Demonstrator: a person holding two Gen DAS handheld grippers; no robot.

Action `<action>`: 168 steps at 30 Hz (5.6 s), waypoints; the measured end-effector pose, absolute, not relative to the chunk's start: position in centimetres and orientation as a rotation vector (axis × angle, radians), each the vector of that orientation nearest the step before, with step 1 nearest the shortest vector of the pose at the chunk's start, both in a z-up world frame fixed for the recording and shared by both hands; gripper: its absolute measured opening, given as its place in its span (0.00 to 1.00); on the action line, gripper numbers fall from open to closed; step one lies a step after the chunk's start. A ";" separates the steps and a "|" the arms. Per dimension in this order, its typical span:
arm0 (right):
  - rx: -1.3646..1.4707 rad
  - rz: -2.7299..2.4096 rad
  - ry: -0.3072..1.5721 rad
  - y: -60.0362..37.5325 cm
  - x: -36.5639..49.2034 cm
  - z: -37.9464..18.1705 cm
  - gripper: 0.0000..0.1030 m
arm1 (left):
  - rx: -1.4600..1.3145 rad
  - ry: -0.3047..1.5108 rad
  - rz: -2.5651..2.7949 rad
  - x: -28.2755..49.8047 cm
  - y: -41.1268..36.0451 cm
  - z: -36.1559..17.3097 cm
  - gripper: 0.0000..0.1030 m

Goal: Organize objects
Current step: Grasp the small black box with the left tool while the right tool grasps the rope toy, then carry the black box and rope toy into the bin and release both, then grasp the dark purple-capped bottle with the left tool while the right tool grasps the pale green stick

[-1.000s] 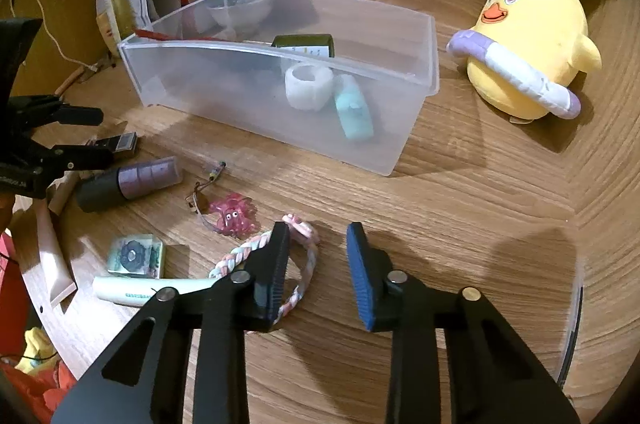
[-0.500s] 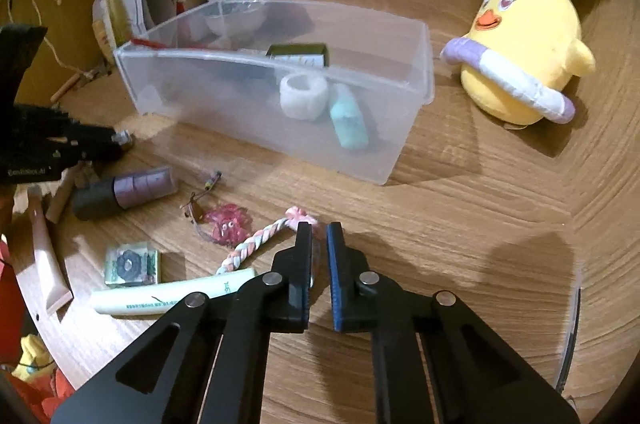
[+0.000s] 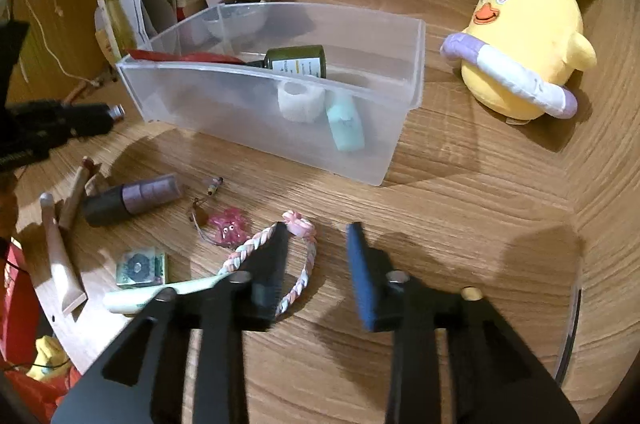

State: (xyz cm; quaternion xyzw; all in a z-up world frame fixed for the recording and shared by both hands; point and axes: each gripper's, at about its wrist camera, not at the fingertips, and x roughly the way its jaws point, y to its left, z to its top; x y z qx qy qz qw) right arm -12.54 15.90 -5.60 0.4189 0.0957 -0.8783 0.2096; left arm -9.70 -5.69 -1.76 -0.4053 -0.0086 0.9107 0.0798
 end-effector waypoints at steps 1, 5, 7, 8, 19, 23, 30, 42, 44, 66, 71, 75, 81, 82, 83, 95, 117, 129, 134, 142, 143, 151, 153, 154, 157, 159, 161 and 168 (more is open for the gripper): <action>1.165 -2.437 0.267 15.7 -12.7 -5.7 0.31 | -1.199 -0.028 2.727 -9.7 -5.6 -1.5 0.26; 1.184 -2.409 0.274 14.9 -13.4 -6.2 0.31 | -1.147 -0.017 2.740 -9.6 -4.8 -0.6 0.26; 1.204 -2.391 0.267 14.6 -14.0 -6.5 0.31 | -1.126 -0.020 2.738 -9.5 -4.6 -0.3 0.26; 1.201 -2.390 0.260 14.5 -14.0 -6.6 0.30 | -1.117 -0.021 2.737 -9.5 -4.4 -0.1 0.26; 1.146 -2.419 0.273 14.2 -13.3 -6.0 0.09 | -1.038 -0.052 2.753 -9.7 -3.7 1.5 0.26; 1.077 -2.454 0.251 14.8 -12.7 -4.3 0.09 | -1.011 -0.061 2.767 -9.8 -3.7 2.3 0.26; 0.933 -2.535 0.242 15.5 -11.1 -0.5 0.09 | -0.959 -0.087 2.795 -9.9 -3.8 3.7 0.26; 0.771 -2.613 0.149 16.0 -11.5 4.0 0.09 | -0.873 -0.110 2.853 -11.1 -3.9 5.9 0.26; 0.751 -2.619 0.127 15.9 -11.9 4.4 0.09 | -0.872 -0.110 2.860 -11.6 -3.9 5.9 0.26; 0.873 -2.610 0.017 13.3 -19.3 1.8 0.09 | -0.989 -0.216 2.875 -17.3 -6.3 1.9 0.26; 0.949 -2.571 0.024 13.0 -20.4 0.2 0.09 | -1.070 -0.210 2.835 -18.4 -6.1 0.4 0.26; 0.994 -2.546 0.059 12.5 -20.8 -0.8 0.09 | -1.119 -0.190 2.811 -18.9 -5.5 -0.5 0.26; 1.033 -2.529 0.106 12.0 -21.0 -1.4 0.10 | -1.122 -0.167 2.799 -18.8 -5.0 -0.5 0.26; 1.037 -2.529 0.115 11.9 -21.0 -1.4 0.10 | -1.121 -0.162 2.799 -18.7 -4.9 -0.5 0.26; 1.041 -2.531 0.122 11.9 -21.0 -1.4 0.10 | -1.121 -0.156 2.797 -18.7 -4.9 -0.4 0.26; 1.032 -2.543 0.119 12.2 -20.1 -0.5 0.28 | -1.068 -0.130 2.813 -16.9 -4.7 1.3 0.40; 0.911 -2.608 0.183 13.7 -12.1 0.4 0.76 | -1.003 -0.036 2.879 -10.3 -5.0 2.9 0.77; 1.134 -2.486 0.082 13.6 -9.5 -5.5 0.77 | -1.117 0.050 2.800 -8.8 -3.4 -0.3 0.77; 1.216 -2.434 0.072 13.3 -9.8 -6.4 0.77 | -1.186 0.033 2.713 -8.6 -2.4 -2.4 0.77; 1.247 -2.436 0.041 14.1 -10.2 -6.7 0.60 | -1.255 0.012 2.646 -8.8 -1.7 -4.1 0.77; 1.245 -2.439 0.048 14.1 -10.3 -6.7 0.57 | -1.259 0.014 2.642 -8.8 -1.6 -4.2 0.77; 1.235 -2.471 0.194 14.3 -9.6 -6.7 0.42 | -1.274 0.032 2.602 -8.9 -1.0 -5.0 0.74; 1.233 -2.481 0.158 14.8 -9.1 -6.4 0.42 | -1.282 0.047 2.588 -9.1 -0.7 -5.2 0.67; 1.227 -2.490 0.131 15.2 -8.8 -6.1 0.42 | -1.288 0.054 2.579 -9.2 -0.5 -5.3 0.63; 1.205 -2.511 0.089 16.1 -7.9 -5.2 0.43 | -1.294 0.073 2.566 -9.3 0.1 -5.6 0.53; 1.206 -2.507 0.098 16.0 -7.2 -5.2 0.43 | -1.292 0.079 2.557 -9.2 0.3 -5.6 0.49; 1.227 -2.497 0.100 15.7 -6.7 -5.6 0.43 | -1.292 0.086 2.548 -9.2 0.6 -5.6 0.45; 1.215 -2.515 0.121 14.9 -5.5 -6.6 0.44 | -1.294 0.091 2.565 -9.3 0.8 -5.6 0.31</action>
